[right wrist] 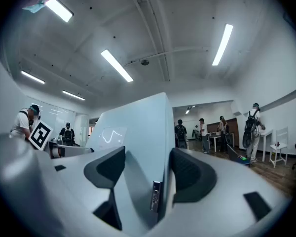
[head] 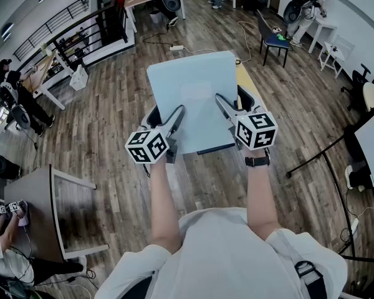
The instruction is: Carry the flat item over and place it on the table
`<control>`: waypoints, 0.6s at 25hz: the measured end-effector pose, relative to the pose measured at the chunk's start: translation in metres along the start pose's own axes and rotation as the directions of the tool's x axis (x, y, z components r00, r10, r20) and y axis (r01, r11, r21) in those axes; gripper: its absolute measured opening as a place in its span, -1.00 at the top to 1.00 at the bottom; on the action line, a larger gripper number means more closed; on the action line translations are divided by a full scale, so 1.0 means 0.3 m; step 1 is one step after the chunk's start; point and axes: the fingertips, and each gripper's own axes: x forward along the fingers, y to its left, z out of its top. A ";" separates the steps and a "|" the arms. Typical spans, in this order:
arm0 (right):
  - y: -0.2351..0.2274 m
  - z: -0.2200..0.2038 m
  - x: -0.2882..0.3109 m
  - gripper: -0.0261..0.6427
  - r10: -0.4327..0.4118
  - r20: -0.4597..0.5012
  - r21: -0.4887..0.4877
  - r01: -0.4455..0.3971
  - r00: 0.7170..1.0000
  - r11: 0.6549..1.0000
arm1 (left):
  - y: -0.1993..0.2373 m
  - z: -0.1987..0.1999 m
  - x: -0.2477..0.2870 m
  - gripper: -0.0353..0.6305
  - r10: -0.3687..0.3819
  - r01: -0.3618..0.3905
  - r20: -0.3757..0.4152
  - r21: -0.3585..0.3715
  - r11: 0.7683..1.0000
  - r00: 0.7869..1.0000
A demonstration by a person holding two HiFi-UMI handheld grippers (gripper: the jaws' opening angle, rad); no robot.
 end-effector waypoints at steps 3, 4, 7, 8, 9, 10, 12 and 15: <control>0.046 -0.015 0.015 -0.01 -0.010 0.000 0.003 0.010 1.000 1.000 | 0.038 0.001 -0.028 -0.23 -0.010 0.010 -0.014 0.005 1.000 1.000; 0.057 -0.020 0.017 -0.01 -0.016 -0.001 0.005 0.016 1.000 1.000 | 0.048 -0.001 -0.035 -0.23 -0.015 0.015 -0.017 0.004 1.000 1.000; 0.083 -0.042 0.030 -0.01 -0.036 -0.013 0.012 0.036 0.999 0.999 | 0.081 -0.016 -0.049 -0.23 -0.027 0.027 -0.026 -0.011 1.000 0.999; 0.089 -0.050 0.039 -0.01 -0.041 -0.018 0.014 0.042 0.999 0.999 | 0.094 -0.020 -0.050 -0.23 -0.031 0.030 -0.031 -0.016 0.999 0.999; 0.092 -0.056 0.049 -0.01 -0.045 -0.022 0.016 0.046 0.999 0.999 | 0.106 -0.023 -0.049 -0.23 -0.033 0.033 -0.035 -0.020 0.999 0.999; 0.091 -0.061 0.059 -0.01 -0.048 -0.025 0.019 0.049 0.999 0.999 | 0.116 -0.025 -0.044 -0.23 -0.035 0.034 -0.038 -0.023 0.999 0.999; 0.076 -0.070 0.075 -0.01 -0.049 -0.027 0.033 0.049 0.998 0.998 | 0.125 -0.029 -0.026 -0.23 -0.033 0.032 -0.039 -0.027 0.999 0.999; 0.030 -0.087 0.108 -0.01 -0.050 -0.017 0.052 0.051 0.999 0.997 | 0.138 -0.043 0.023 -0.23 -0.026 0.025 -0.034 -0.035 0.999 0.999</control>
